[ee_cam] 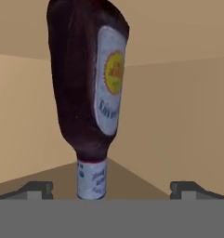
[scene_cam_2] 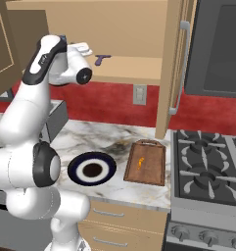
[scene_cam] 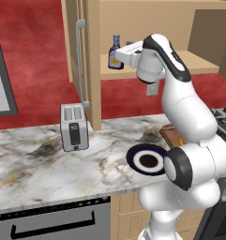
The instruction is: Pick the shrimp from the plate and place it on the cutting board. Then pick the condiment bottle from the cabinet and place it next to the cutting board.
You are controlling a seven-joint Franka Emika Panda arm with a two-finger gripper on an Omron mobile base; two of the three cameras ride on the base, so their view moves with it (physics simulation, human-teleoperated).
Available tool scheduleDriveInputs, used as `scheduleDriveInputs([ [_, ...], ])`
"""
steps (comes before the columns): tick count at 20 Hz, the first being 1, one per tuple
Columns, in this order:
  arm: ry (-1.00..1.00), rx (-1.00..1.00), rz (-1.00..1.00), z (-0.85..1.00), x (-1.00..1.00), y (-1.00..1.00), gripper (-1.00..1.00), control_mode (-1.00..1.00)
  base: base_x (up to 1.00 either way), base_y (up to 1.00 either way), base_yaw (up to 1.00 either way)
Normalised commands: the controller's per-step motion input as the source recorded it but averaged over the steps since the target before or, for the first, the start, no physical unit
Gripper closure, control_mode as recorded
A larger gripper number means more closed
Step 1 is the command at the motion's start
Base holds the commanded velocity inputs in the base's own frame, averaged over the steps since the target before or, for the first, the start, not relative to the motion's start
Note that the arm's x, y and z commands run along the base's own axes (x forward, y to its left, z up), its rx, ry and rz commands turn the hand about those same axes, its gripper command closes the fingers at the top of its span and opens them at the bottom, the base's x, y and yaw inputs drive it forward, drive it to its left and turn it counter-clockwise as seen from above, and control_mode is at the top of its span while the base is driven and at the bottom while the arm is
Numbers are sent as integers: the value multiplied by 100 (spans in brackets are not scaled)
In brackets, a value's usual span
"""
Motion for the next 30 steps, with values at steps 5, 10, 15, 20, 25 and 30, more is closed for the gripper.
scheduleDriveInputs([
  [5,0,0,0,0,13,0,-100,-100,0,0,0],
  [10,0,0,0,0,13,1,-100,-100,0,0,0],
  [15,0,0,0,0,14,0,-100,-100,0,0,0],
  [20,0,0,0,0,16,2,-100,-100,0,0,0],
  [25,0,0,0,0,9,6,-100,-100,0,0,0],
  [30,0,0,0,0,1,13,-100,-100,0,0,0],
])
